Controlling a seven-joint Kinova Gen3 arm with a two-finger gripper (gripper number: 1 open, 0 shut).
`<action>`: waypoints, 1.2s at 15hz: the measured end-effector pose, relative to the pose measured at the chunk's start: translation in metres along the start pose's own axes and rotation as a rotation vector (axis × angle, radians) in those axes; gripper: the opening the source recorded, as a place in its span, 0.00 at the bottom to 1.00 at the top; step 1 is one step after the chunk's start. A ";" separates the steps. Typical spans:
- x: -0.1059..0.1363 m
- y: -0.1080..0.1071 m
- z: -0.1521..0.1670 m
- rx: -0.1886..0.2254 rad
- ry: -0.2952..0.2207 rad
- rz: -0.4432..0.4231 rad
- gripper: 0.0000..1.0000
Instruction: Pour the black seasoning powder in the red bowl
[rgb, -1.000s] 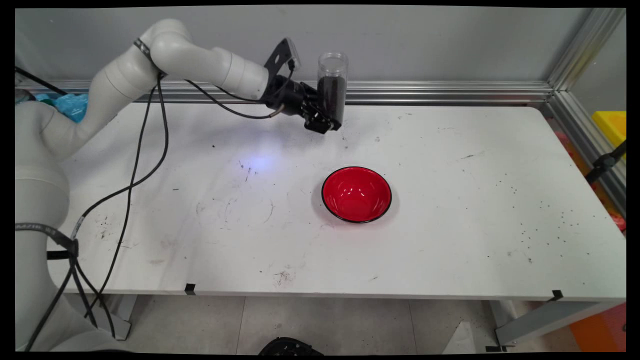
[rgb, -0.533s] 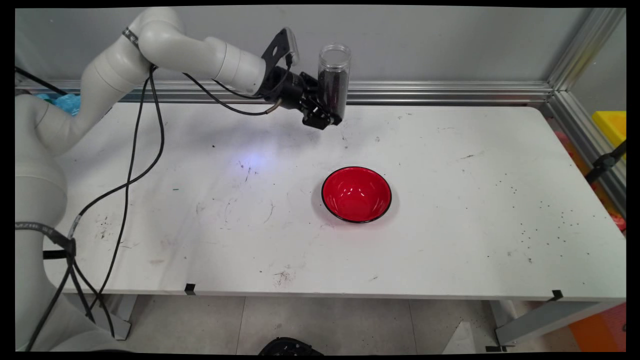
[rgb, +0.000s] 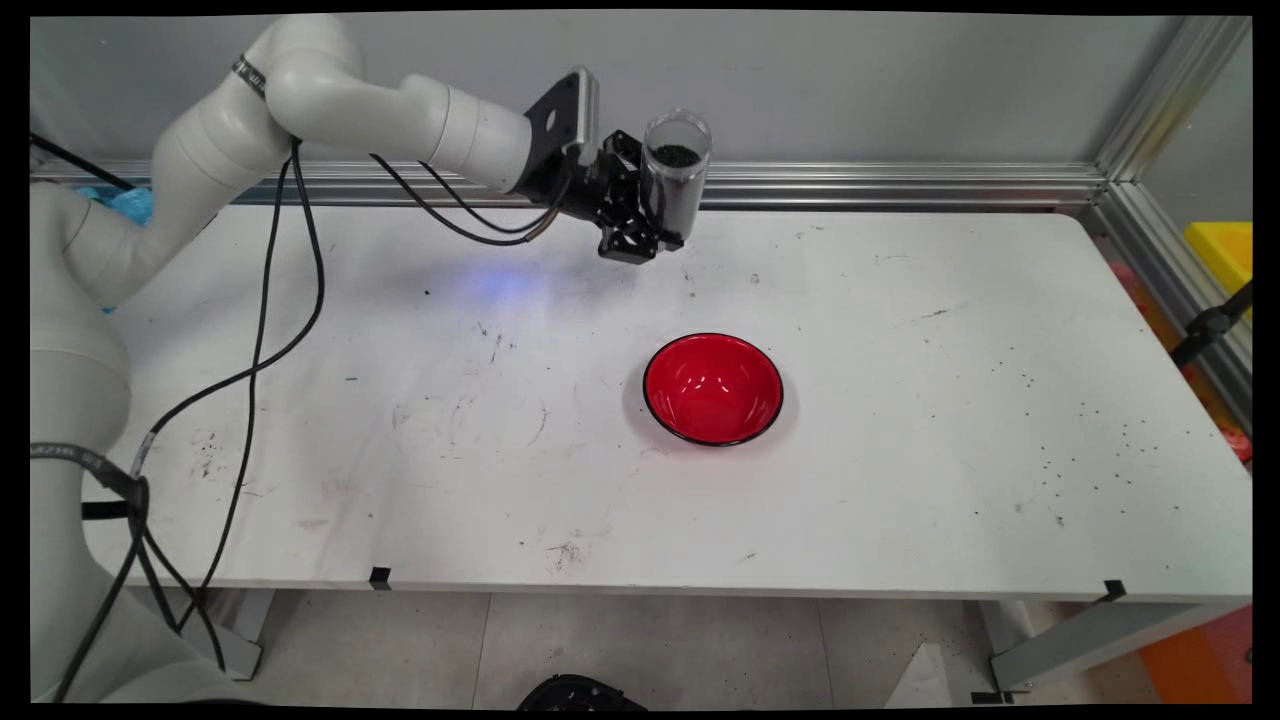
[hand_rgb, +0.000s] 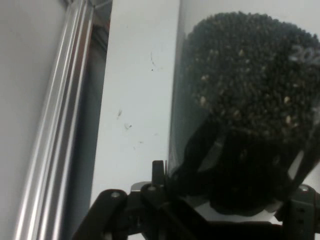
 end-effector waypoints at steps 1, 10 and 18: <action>0.001 0.002 0.001 0.005 -0.001 0.045 0.00; 0.006 0.015 0.023 0.061 -0.015 0.377 0.00; 0.012 0.036 0.039 0.094 -0.067 0.563 0.00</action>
